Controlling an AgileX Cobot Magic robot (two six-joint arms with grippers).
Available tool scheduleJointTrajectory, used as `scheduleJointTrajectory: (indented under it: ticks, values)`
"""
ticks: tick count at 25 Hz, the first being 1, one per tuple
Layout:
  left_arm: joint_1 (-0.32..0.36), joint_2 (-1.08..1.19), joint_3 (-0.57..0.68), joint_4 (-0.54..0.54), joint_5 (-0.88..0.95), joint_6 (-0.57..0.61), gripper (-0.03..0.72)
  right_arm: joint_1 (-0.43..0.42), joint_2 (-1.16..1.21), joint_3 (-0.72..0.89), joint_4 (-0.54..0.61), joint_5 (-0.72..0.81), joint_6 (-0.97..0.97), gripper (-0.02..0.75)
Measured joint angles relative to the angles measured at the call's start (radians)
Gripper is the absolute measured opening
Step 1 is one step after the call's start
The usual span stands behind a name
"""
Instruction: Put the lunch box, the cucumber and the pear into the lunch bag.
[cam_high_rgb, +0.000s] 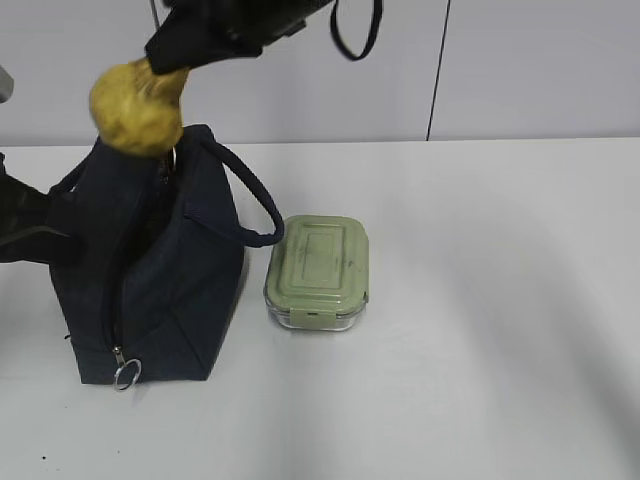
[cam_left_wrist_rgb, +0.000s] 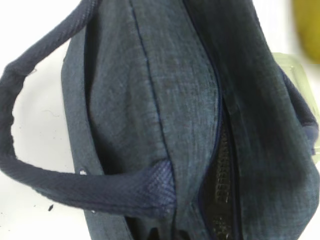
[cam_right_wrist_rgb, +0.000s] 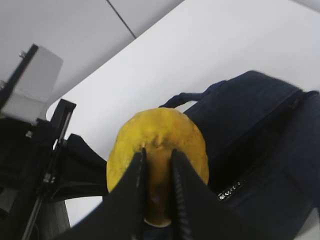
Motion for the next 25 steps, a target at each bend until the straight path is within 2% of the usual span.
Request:
scheduleJointTrajectory:
  ticks: [4, 10, 13, 15, 18, 20, 23, 25]
  values:
    - [0.000, 0.000, 0.000, 0.000, 0.004, 0.000, -0.015, 0.039, 0.071, 0.000, -0.050, 0.006, -0.011, 0.080]
    - [0.000, 0.000, 0.000, 0.004, 0.008, 0.000, -0.015, 0.043, 0.133, 0.000, -0.280, 0.059, 0.086, 0.080]
    - [0.000, -0.001, 0.000, 0.004, 0.008, 0.000, -0.015, 0.043, 0.150, 0.000, -0.295, 0.085, 0.097, 0.102]
    - [0.000, -0.003, 0.000, 0.004, 0.009, 0.000, -0.015, 0.043, 0.152, 0.000, -0.267, 0.094, 0.097, 0.174]
    - [0.000, -0.007, 0.000, 0.004, 0.012, 0.000, -0.015, 0.043, 0.152, 0.000, -0.202, 0.098, 0.089, 0.398]
    - [0.000, -0.007, 0.000, 0.004, 0.012, 0.000, -0.015, 0.041, 0.143, 0.000, -0.195, 0.103, 0.089, 0.486]
    - [0.000, -0.007, 0.000, 0.004, 0.014, 0.000, -0.015, 0.020, 0.110, 0.000, -0.215, 0.109, 0.112, 0.510]
    - [0.000, -0.007, 0.000, 0.004, 0.017, 0.000, -0.015, -0.020, 0.078, 0.000, -0.273, 0.117, 0.163, 0.507]
